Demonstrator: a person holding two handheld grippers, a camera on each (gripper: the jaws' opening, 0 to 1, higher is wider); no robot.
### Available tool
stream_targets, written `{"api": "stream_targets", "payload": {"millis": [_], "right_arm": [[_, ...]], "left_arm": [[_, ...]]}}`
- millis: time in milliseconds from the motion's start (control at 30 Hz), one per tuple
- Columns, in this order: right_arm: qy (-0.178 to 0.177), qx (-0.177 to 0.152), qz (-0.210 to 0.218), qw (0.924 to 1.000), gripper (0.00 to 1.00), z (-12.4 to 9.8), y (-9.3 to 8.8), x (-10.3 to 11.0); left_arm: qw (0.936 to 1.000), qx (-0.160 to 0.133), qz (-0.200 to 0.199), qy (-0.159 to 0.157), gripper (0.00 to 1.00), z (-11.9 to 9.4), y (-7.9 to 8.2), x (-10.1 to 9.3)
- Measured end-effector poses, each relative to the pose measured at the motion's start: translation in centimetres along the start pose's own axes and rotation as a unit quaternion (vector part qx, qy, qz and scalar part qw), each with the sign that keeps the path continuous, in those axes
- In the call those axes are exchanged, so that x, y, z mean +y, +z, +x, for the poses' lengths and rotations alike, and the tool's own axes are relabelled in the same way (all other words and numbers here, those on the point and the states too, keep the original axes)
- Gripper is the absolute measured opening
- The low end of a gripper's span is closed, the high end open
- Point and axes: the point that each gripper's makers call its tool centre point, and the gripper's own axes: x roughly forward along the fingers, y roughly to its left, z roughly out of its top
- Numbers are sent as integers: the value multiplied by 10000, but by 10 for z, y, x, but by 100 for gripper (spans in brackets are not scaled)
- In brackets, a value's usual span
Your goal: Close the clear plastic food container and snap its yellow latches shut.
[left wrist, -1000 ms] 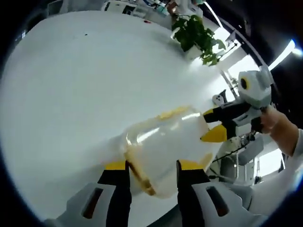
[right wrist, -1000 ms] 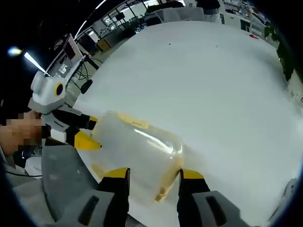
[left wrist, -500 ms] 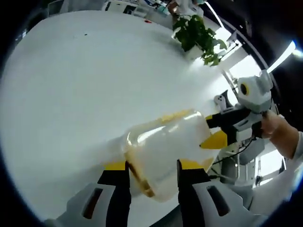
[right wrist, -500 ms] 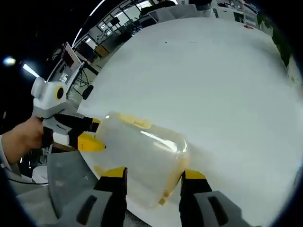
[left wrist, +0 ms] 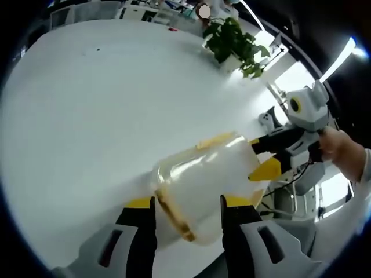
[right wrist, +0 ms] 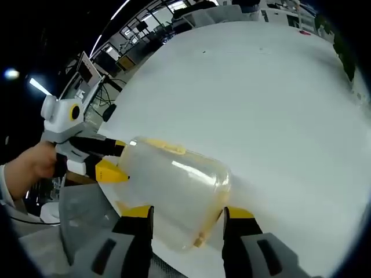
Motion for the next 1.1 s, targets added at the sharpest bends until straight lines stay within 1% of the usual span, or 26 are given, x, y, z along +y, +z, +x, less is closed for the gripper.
{"api": "stream_targets", "payload": {"millis": [167,200,233,300,333,367,400,433,467,533,567,600,633,667,700,733,767,800,833,867,900,933,967,1000,1067,1100], "right_arm": [[-34,-108,11,9999,46,-11,7,-4],[-112,-162,-89,9998,47,-12,12,-7],[-263,-190,-310,9990,49,-15,13,-12],[-351,-158,-645,9972,52,-17,15,-11],[-381,-146,-735,9965,52,-18,17,-11],[-405,-144,-864,9953,51,-19,18,-10],[-452,-99,-1122,9926,50,-21,20,-9],[-476,-100,-1282,9906,49,-22,20,-7],[-517,-118,-1539,9867,48,-25,25,-6],[-453,-97,-1979,9791,41,-29,27,-2],[-419,-44,-1986,9792,37,-30,25,-1],[-301,-59,-1963,9801,34,-30,26,1],[-289,-69,-1961,9801,33,-31,26,2],[-252,-99,-2039,9786,33,-32,29,2],[-227,-159,-2244,9741,31,-32,32,3],[-218,-223,-2410,9700,29,-34,35,5],[-244,-229,-2570,9658,26,-36,37,6],[-121,-364,-2776,9599,24,-37,42,13],[-123,-350,-2820,9587,22,-38,42,14],[-157,-299,-2841,9582,20,-39,42,13],[-123,-464,-3074,9504,18,-39,48,17],[-153,-417,-2972,9538,18,-40,47,16],[-182,-440,-3006,9526,17,-41,49,16],[-161,-505,-3129,9483,16,-41,53,17],[-131,-503,-3187,9464,15,-42,55,21],[-91,-552,-3303,9422,12,-42,57,24]], "left_arm": [[9998,-15,172,124,46,-5,-1,5],[9997,-37,223,127,47,-6,-1,4],[9996,-84,255,88,47,-7,1,3],[9996,-92,252,74,48,-8,2,3],[9996,-102,267,50,49,-8,3,1],[9995,-118,303,25,50,-8,4,0],[9989,-138,455,55,51,-10,6,-1],[9980,-128,612,115,51,-11,6,2],[9970,-107,753,157,51,-12,6,3],[9920,-69,1228,298,51,-17,7,5],[9899,-85,1378,331,51,-19,8,6],[9886,-141,1467,294,52,-20,9,5],[9887,-133,1468,279,52,-21,8,4],[9878,-198,1522,255,53,-24,10,3],[9870,-257,1566,250,52,-25,12,3],[9843,-345,1711,246,51,-26,16,2],[9790,-442,1973,253,50,-29,21,1],[9747,-450,2173,284,49,-31,23,-1],[9713,-491,2314,267,48,-31,25,-2],[9693,-519,2390,245,47,-32,27,-5],[9656,-593,2526,167,46,-33,30,-10],[9625,-641,2632,109,44,-34,32,-15],[9619,-668,2650,35,41,-35,33,-20],[9602,-671,2711,-3,39,-35,34,-23],[9526,-708,2959,-86,36,-36,36,-31],[9489,-730,3069,-80,34,-36,37,-33]]}}
